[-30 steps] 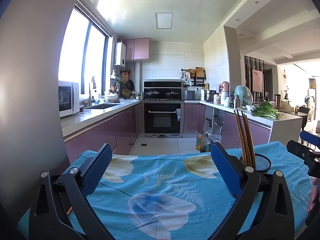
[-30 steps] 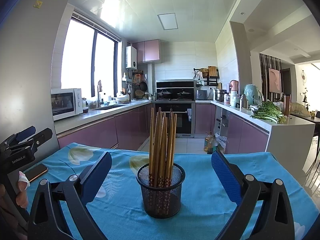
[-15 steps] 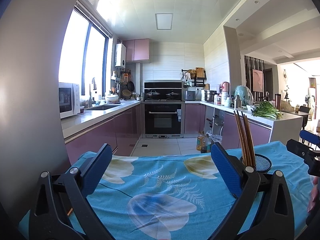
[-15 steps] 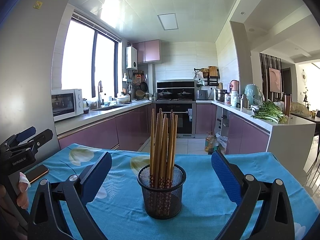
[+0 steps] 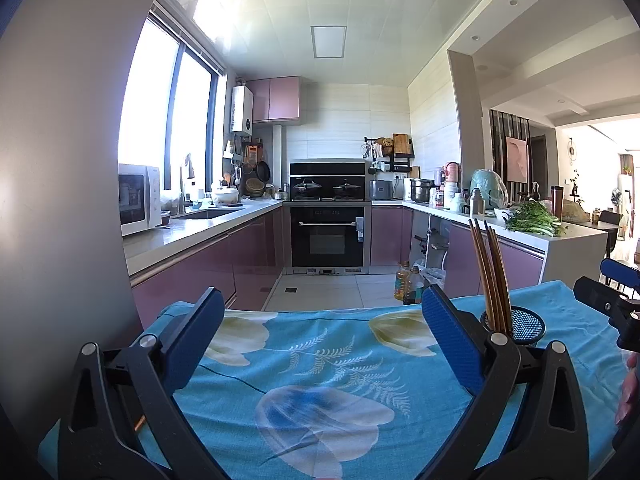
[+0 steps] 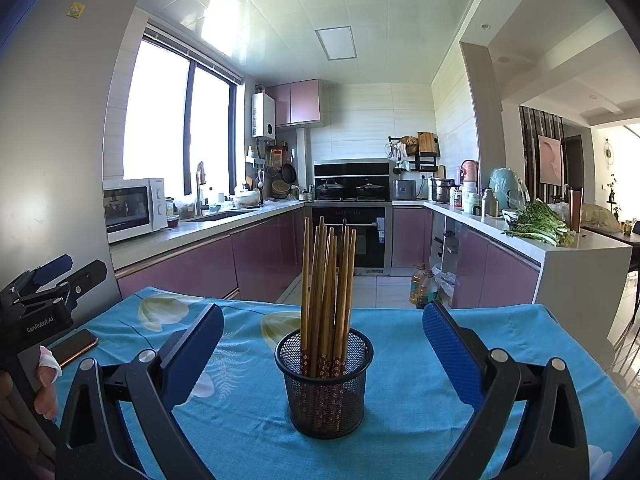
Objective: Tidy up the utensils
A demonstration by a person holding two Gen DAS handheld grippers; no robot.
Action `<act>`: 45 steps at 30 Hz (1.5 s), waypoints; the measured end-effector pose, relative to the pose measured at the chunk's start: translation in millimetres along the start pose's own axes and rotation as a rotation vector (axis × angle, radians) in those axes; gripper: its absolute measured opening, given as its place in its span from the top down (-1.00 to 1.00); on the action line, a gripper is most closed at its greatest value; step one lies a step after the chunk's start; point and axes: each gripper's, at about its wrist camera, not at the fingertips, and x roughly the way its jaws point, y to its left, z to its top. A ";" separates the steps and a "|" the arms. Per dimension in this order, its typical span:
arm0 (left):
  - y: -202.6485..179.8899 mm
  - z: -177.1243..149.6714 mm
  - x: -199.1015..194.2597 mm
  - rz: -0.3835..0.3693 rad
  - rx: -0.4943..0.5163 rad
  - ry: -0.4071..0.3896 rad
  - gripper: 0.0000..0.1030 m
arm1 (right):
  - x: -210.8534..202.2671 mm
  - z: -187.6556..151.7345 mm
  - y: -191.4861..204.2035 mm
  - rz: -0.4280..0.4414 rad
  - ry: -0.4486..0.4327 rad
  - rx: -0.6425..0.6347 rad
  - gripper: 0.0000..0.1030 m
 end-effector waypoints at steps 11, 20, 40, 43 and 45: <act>-0.4 -0.1 -0.1 0.000 0.000 0.000 -0.89 | -0.3 -0.9 -0.5 0.001 0.001 0.000 -0.87; -0.9 -1.8 0.1 0.000 0.001 0.003 -0.89 | -0.6 -2.5 1.7 -0.009 -0.003 0.002 -0.87; -4.2 -4.3 0.5 0.001 0.001 0.006 -0.89 | -1.7 -3.4 4.6 -0.013 -0.003 0.007 -0.87; -4.8 -5.0 1.1 0.000 0.001 0.008 -0.89 | -1.7 -3.2 5.2 -0.013 -0.004 0.005 -0.87; -5.1 -5.5 1.2 0.001 0.001 0.008 -0.89 | -1.4 -3.0 5.4 -0.013 -0.005 0.007 -0.87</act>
